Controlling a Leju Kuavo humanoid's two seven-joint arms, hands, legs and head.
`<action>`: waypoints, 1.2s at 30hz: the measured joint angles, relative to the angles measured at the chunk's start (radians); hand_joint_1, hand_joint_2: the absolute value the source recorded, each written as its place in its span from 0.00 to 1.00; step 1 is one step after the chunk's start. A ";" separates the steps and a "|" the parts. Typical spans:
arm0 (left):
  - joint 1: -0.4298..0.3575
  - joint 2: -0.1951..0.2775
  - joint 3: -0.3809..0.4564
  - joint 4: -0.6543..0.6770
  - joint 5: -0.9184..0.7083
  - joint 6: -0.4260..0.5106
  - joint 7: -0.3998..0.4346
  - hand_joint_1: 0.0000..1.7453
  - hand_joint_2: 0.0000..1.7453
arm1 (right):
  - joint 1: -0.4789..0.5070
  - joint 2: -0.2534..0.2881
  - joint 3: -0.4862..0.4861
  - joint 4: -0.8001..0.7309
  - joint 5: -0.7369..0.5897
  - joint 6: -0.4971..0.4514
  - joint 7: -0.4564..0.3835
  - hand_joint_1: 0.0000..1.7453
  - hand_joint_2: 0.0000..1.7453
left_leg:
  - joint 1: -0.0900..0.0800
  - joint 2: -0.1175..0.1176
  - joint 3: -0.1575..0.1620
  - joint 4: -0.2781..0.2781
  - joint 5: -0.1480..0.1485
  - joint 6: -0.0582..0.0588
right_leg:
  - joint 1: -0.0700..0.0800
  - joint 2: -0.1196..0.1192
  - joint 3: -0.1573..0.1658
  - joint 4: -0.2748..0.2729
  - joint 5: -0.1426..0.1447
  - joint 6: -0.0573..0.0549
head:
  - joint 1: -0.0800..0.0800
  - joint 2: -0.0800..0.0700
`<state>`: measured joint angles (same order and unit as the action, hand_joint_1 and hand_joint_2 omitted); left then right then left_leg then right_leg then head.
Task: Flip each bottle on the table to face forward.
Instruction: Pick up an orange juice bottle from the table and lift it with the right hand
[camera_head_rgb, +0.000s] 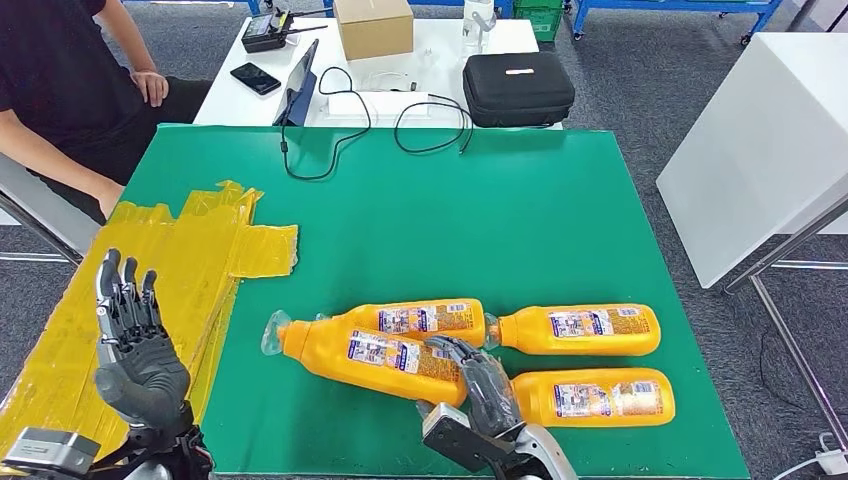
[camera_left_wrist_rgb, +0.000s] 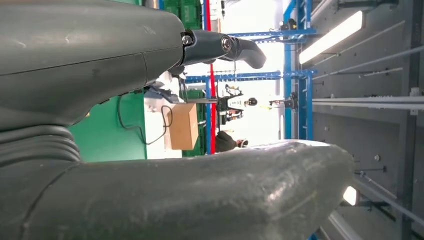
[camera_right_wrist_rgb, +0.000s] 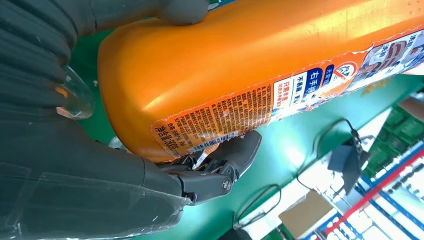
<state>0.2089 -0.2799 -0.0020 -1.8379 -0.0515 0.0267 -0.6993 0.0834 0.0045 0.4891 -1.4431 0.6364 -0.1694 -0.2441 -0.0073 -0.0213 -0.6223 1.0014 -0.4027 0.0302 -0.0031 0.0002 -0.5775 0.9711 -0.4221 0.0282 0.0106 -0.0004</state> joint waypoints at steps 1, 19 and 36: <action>-0.001 -0.004 0.006 0.011 0.009 -0.018 0.004 0.00 0.00 | 0.002 0.005 -0.005 -0.002 0.000 0.000 -0.005 1.00 1.00 | 0.000 0.000 0.000 0.000 0.000 0.000 | 0.000 0.000 0.000 0.000 0.000 0.000 | 0.000 0.000; -0.015 -0.046 0.114 0.245 0.133 -0.342 0.128 0.00 1.00 | 0.035 0.072 -0.091 -0.062 -0.015 0.016 -0.079 1.00 1.00 | 0.000 0.000 -0.002 0.000 0.000 0.000 | 0.000 0.000 -0.002 0.000 0.000 0.000 | 0.000 0.000; -0.019 -0.061 0.100 0.283 0.241 -0.434 0.162 0.00 1.00 | 0.005 0.133 -0.120 -0.090 -0.033 0.054 -0.123 1.00 1.00 | 0.000 0.000 -0.002 0.000 0.000 0.000 | 0.000 0.000 -0.002 0.000 0.000 0.000 | 0.000 0.000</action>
<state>0.1902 -0.3406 0.0977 -1.5553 0.1899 -0.4078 -0.5378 0.0879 0.1376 0.3689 -1.5328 0.6039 -0.1155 -0.3671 -0.0073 -0.0212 -0.6243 1.0013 -0.4032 0.0298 -0.0031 0.0002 -0.5797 0.9712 -0.4222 0.0282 0.0105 -0.0004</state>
